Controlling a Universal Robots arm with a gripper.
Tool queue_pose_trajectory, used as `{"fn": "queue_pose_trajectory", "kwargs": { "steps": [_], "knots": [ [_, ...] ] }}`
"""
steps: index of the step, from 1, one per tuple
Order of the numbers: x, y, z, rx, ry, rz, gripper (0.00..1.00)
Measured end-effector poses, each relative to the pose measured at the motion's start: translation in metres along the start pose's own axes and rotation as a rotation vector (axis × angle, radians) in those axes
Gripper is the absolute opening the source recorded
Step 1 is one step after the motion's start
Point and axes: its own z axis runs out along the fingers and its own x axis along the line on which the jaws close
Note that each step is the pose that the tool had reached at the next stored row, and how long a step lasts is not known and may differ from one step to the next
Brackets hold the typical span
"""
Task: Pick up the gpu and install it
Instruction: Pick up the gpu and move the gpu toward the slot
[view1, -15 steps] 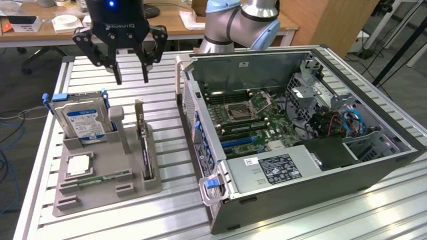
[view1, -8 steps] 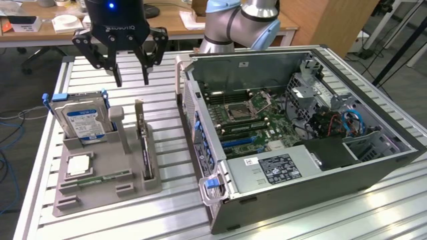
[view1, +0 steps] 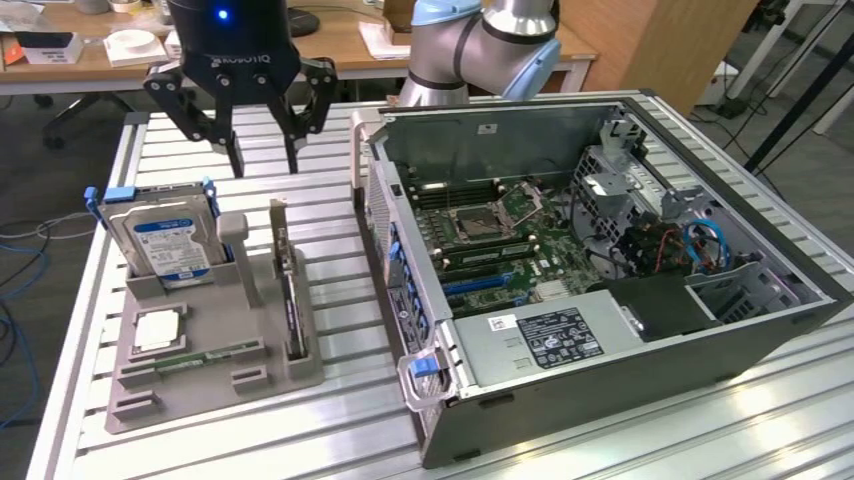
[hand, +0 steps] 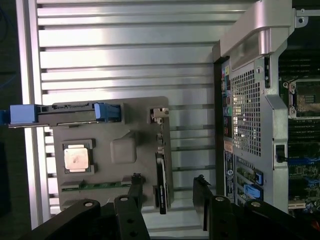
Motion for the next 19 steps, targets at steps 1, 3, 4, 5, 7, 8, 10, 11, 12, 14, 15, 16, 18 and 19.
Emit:
{"fn": "queue_pose_trajectory", "kwargs": {
  "steps": [1, 3, 4, 5, 7, 8, 10, 11, 12, 14, 15, 16, 18, 19],
  "knots": [
    [0.0000, -0.0005, 0.0000, 0.0003, 0.0000, 0.000, 0.53],
    [-0.0001, -0.0017, 0.0000, 0.0010, -0.0001, 0.000, 0.53],
    [-0.0002, -0.0022, 0.0000, 0.0013, 0.0000, 0.000, 0.53],
    [-0.0002, -0.0027, 0.0000, 0.0017, -0.0001, 0.000, 0.53],
    [-0.0002, -0.0035, 0.0001, 0.0025, -0.0002, 0.000, 0.53],
    [-0.0003, -0.0039, 0.0001, 0.0028, -0.0002, 0.000, 0.53],
    [-0.0004, -0.0049, 0.0001, 0.0038, -0.0002, 0.000, 0.53],
    [-0.0004, -0.0053, 0.0001, 0.0044, -0.0002, 0.000, 0.53],
    [-0.0004, -0.0058, 0.0001, 0.0053, -0.0003, 0.000, 0.53],
    [-0.0005, -0.0068, 0.0001, 0.0080, -0.0004, 0.000, 0.53],
    [-0.0006, -0.0074, 0.0001, 0.0090, -0.0005, 0.000, 0.53],
    [-0.0007, -0.0080, 0.0001, 0.0098, -0.0007, 0.000, 0.53],
    [-0.0008, -0.0093, 0.0001, 0.0116, -0.0007, 0.000, 0.53],
    [-0.0009, -0.0100, 0.0000, 0.0125, -0.0007, 0.000, 0.53]
  ]
}}
